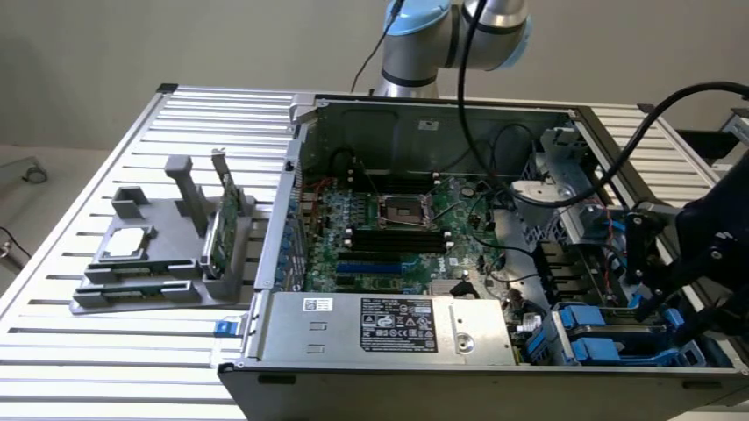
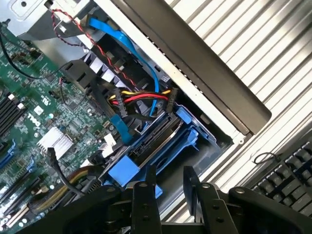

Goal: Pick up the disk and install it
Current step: 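Insert the first disk wire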

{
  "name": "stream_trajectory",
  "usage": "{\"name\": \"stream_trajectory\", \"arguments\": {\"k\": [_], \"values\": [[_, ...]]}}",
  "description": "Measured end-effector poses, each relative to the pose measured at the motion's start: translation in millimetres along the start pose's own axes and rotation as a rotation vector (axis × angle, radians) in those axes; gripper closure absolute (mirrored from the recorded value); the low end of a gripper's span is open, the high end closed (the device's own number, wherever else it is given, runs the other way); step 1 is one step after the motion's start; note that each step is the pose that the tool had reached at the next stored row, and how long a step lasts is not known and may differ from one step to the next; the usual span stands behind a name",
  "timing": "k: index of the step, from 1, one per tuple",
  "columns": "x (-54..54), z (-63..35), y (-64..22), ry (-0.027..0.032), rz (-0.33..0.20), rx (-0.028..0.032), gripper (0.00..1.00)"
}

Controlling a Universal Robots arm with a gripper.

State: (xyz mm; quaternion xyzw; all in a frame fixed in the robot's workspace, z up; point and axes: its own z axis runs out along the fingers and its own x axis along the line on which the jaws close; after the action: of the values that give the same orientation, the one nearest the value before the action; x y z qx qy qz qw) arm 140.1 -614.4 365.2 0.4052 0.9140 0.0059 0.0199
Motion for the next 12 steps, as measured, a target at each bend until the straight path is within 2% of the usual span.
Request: {"name": "stream_trajectory", "arguments": {"k": [5,12], "values": [[0.2,3.9,-0.2,0.0001,0.081,0.0006,0.64],[0.8,12.4,-0.1,0.0022,0.144,-0.0007,0.64]]}}
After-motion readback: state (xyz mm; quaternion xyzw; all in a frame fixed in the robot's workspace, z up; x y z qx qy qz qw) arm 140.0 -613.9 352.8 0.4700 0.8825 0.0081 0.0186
